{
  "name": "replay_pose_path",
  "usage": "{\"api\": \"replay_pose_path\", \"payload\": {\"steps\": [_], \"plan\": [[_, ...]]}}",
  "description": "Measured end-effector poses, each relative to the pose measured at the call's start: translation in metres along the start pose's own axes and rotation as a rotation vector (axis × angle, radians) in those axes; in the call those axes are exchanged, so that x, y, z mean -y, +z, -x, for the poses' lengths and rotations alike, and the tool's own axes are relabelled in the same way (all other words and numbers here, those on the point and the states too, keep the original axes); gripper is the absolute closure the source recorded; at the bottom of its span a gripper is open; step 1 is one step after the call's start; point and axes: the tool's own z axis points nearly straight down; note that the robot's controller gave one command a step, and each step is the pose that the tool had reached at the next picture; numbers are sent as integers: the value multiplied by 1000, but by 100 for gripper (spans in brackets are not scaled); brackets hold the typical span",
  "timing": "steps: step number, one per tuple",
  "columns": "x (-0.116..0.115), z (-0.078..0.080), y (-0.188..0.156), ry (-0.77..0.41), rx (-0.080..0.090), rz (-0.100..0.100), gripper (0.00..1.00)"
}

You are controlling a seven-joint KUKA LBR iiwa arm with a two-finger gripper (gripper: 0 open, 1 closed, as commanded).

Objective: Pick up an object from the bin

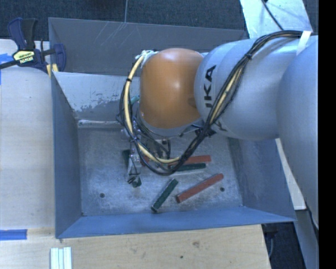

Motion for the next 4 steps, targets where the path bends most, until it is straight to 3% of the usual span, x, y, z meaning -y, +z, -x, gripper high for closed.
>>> {"api": "replay_pose_path", "payload": {"steps": [1, 2, 3, 4], "plan": [[30, 62, 50, -327, 0, -2, 0], [21, 60, 44, -646, 4, 0, 0], [15, 65, 48, -873, 4, 1, 0], [14, 62, 101, -1128, -4, 1, 0]]}}
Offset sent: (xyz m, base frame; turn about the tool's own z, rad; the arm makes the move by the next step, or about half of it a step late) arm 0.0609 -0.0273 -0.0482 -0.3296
